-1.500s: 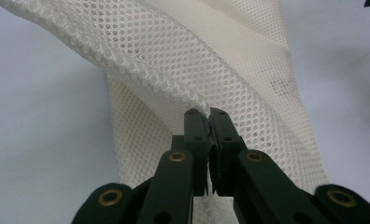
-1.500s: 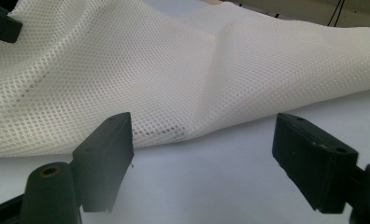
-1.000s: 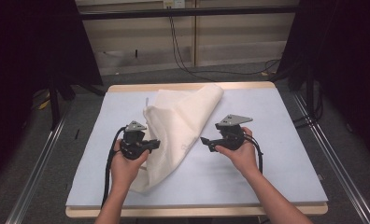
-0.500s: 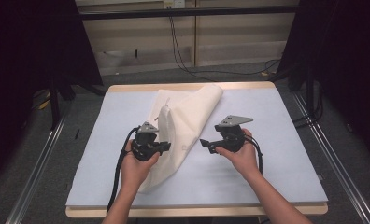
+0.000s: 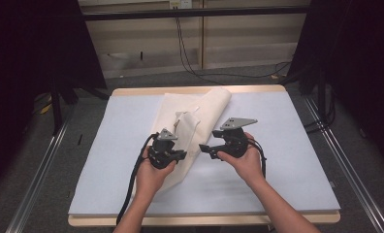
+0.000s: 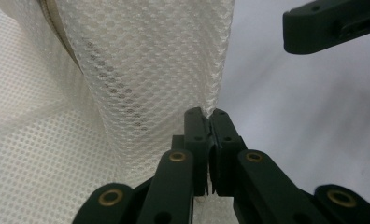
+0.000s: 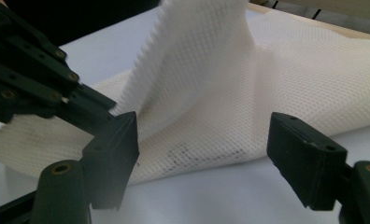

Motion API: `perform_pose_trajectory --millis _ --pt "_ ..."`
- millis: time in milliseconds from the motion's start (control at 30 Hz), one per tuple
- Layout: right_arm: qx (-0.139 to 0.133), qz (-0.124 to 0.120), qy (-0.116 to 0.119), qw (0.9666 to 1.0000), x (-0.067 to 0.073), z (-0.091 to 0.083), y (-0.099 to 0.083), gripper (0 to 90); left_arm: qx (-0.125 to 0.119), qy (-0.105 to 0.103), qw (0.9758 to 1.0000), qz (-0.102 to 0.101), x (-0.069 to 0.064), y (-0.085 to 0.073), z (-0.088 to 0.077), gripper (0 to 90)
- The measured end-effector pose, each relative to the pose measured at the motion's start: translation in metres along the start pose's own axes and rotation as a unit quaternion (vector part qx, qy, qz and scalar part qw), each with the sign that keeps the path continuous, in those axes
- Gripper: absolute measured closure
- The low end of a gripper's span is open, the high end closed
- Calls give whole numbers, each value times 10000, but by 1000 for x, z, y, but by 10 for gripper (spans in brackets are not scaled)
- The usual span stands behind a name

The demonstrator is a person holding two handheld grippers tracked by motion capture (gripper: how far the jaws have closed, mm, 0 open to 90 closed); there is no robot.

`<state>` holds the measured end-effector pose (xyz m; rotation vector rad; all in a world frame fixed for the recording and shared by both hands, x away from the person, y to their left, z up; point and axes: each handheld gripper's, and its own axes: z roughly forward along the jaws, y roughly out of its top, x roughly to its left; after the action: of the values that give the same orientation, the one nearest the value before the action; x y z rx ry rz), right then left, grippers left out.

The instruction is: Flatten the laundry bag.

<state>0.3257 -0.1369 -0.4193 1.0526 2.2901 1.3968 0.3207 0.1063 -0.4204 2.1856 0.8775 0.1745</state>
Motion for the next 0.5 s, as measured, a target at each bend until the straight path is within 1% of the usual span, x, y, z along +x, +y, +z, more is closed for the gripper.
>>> perform_pose_trajectory --millis 67,200,233,267,333,367,400,467,500 --pt "-31 11 53 10000 2 0 2 250 -5 -1 10000 28 -2 1 2 874" --pt "-73 32 61 9999 3 0 3 261 58 -10 10000 67 -3 2 3 874" --pt "-84 33 80 9999 4 0 4 276 22 -57 10000 67 -4 2 5 874" --pt "-105 54 71 9999 4 0 4 280 22 -57 10000 67 -4 2 5 874" --pt "-108 98 53 9999 3 -1 4 306 69 -62 9999 58 -6 2 6 874" --pt "-123 110 65 9998 3 -1 5 321 99 -96 9998 142 -7 2 7 874" --pt "-123 118 76 9998 2 -1 5 320 159 -63 9997 166 -8 2 7 874" --pt "-127 134 67 9998 2 -2 5 323 181 -62 9997 173 -10 2 8 874" --pt "-130 128 62 9998 1 -2 6 337 148 -49 9998 148 -11 2 9 874"
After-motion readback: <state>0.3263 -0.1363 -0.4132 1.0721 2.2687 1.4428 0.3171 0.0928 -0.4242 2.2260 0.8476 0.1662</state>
